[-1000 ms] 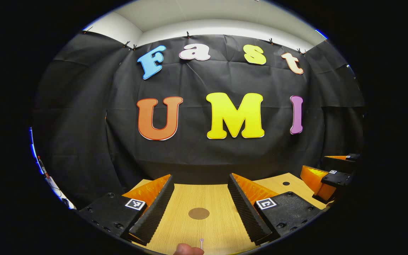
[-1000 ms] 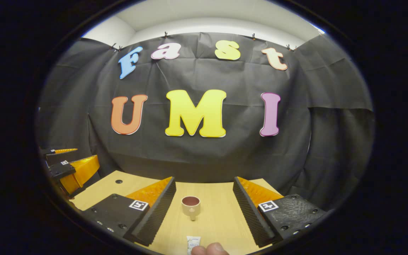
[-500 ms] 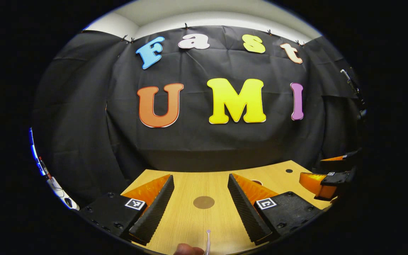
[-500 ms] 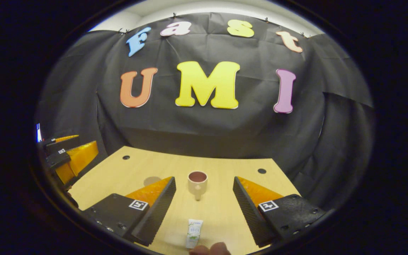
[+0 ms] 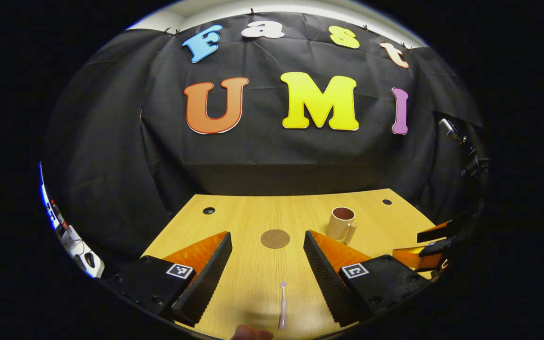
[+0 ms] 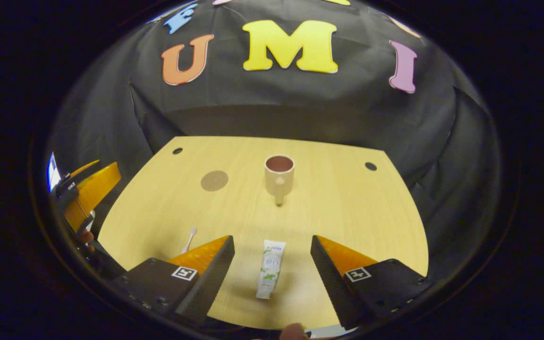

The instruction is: Put the toothbrush and toothpaste on the desktop into the cup, then pick up the cup and place it on the coaster on the desktop.

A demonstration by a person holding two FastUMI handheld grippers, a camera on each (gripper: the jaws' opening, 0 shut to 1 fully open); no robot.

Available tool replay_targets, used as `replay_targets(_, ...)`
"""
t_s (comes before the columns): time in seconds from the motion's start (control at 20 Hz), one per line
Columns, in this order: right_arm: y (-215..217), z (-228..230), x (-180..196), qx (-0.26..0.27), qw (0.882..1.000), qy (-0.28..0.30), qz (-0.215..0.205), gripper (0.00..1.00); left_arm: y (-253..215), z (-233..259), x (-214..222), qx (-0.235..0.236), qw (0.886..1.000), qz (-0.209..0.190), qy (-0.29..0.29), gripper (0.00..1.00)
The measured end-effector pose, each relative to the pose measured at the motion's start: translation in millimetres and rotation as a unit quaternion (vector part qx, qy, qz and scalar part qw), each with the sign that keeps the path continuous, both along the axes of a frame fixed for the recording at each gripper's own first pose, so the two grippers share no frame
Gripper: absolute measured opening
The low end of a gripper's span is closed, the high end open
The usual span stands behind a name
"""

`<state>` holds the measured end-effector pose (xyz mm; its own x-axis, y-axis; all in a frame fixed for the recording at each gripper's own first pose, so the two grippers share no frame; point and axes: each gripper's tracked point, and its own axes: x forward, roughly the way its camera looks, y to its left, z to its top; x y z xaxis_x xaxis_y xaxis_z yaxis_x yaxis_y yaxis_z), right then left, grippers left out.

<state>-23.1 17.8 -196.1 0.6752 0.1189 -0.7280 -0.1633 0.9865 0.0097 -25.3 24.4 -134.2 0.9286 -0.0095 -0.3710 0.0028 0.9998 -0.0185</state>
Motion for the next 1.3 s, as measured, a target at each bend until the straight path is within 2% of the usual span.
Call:
replay_targets(0.25, -0.5, -44.8, -18.4, -0.009, 0.994, 0.111, -0.007, 0.96, -2.6, -26.1, -6.8, -0.008, 0.999, -0.009, 0.039, 0.98)
replay_targets(0.45, 0.7, -82.6, -34.0, 0.001, 0.978, 0.205, -0.022, 0.95, -3.6, -42.3, -9.3, -0.013, 0.998, -0.024, 0.061, 0.98)
replay_targets(0.95, -0.1, -135.6, -27.1, -0.013, 0.953, 0.296, -0.057, 0.96, 12.3, -69.4, -10.1, -0.021, 0.995, -0.013, 0.100, 0.98)
replay_targets(1.1, 2.9, -148.9, -31.9, -0.005, 0.941, 0.332, -0.069, 0.96, 15.1, -73.2, -8.0, -0.019, 0.994, -0.013, 0.104, 0.98)
replay_targets(1.3, 2.9, -157.0, -31.3, -0.018, 0.937, 0.343, -0.068, 0.93, 21.9, -76.7, -0.4, -0.017, 0.994, -0.010, 0.108, 0.98)
